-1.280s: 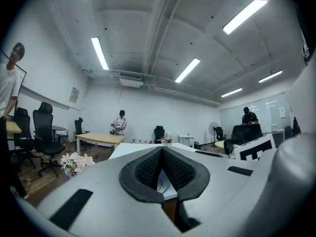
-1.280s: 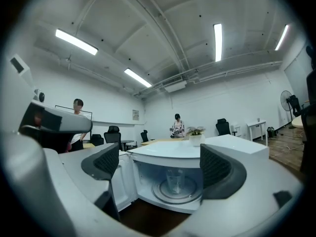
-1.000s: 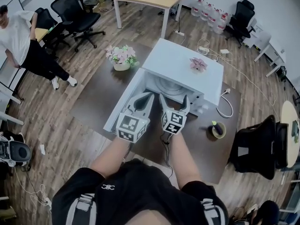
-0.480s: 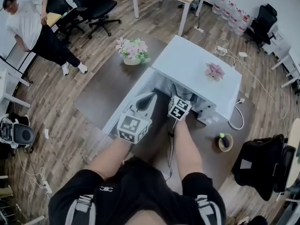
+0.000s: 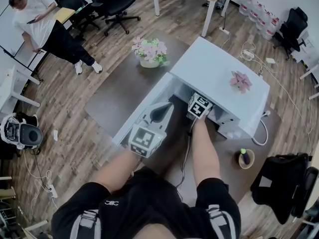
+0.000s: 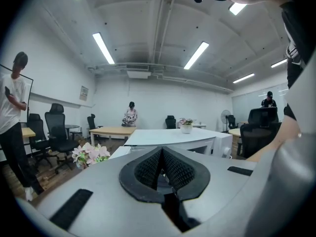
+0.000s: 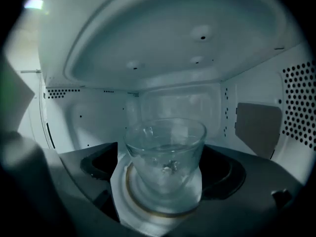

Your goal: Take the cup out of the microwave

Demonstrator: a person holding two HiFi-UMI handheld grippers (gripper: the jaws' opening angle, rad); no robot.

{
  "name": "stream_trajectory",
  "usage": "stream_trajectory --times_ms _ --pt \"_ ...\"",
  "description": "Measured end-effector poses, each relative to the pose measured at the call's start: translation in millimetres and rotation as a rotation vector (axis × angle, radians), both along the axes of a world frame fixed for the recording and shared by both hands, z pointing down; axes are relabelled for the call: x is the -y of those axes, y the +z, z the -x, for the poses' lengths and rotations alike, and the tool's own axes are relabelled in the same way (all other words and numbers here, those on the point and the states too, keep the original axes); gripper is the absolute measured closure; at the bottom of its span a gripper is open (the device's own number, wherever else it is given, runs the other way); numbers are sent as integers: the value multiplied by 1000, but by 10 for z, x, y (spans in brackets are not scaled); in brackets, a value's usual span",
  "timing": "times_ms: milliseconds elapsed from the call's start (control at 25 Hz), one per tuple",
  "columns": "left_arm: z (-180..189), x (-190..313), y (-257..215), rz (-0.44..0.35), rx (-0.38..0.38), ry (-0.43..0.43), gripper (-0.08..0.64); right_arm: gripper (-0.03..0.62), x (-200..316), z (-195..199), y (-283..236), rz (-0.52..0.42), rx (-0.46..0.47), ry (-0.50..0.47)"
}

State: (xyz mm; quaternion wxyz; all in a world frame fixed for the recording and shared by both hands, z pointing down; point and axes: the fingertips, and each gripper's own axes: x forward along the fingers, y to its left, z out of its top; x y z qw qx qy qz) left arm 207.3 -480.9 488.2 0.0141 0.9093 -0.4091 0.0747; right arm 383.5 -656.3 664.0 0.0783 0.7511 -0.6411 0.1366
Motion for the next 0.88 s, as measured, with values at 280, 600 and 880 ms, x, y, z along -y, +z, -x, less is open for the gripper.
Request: stream_trajectory --times_ms 280,600,880 --pt "37 3 25 8 -4 -1 560 209 -32 -67 13 22 -29 18" --pt "10 -38 -59 -6 -26 20 560 212 -448 -8 12 18 -32 -6" --pt "7 -106 -161 -19 -64 46 560 212 -1044 160 -134 -6 -44 -37"
